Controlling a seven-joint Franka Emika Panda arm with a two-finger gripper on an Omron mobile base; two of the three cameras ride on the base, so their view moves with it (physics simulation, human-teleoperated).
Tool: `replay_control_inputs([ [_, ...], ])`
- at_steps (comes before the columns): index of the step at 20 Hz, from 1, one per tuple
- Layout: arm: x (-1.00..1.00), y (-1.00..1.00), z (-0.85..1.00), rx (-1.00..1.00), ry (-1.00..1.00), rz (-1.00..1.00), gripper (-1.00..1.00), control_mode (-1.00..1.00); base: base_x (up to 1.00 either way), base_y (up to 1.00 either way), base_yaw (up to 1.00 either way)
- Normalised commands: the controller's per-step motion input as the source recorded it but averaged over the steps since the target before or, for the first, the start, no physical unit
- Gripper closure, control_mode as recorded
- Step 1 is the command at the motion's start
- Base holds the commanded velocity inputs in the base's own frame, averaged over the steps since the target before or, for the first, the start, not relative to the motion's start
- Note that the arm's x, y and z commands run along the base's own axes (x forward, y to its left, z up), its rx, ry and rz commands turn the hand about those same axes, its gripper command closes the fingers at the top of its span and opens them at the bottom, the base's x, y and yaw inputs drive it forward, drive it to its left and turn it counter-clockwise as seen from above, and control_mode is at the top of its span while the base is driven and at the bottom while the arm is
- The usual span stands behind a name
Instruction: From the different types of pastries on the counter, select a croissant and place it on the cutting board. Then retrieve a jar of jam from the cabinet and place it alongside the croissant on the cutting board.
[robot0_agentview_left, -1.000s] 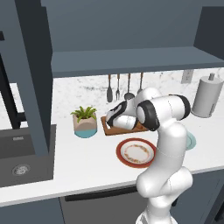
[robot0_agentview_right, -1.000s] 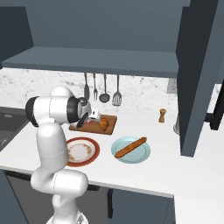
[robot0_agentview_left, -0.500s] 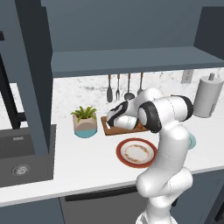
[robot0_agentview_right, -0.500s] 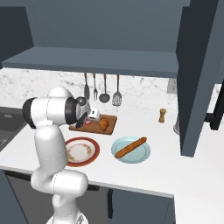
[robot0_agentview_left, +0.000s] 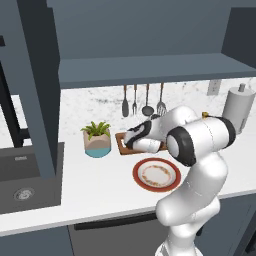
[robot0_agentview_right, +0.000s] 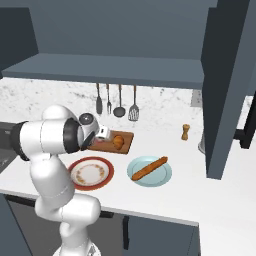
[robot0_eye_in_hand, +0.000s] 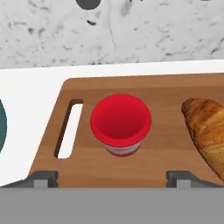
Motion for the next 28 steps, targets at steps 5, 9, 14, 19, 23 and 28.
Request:
replay_control_inputs([
  [5, -0.54, -0.08, 0.49, 0.0, -0.1, 0.0, -1.0, -1.0, 0.0, 0.0, 0.0],
  [9, -0.28, -0.07, 0.62, 0.0, -0.11, -0.01, -1.0, -1.0, 0.0, 0.0, 0.0],
  [14, -0.06, -0.03, 0.66, 0.06, -0.03, -0.06, -1.0, -1.0, 0.0, 0.0, 0.0],
  [19, -0.03, 0.0, 0.69, 0.08, 0.05, -0.04, -1.0, -1.0, 0.0, 0.0, 0.0],
  [23, -0.06, 0.0, 0.71, 0.02, 0.1, 0.0, -1.0, -1.0, 0.0, 0.0, 0.0],
  [28, -0.35, 0.0, 0.29, 0.01, 0.17, 0.0, -1.0, -1.0, 0.0, 0.0, 0.0],
])
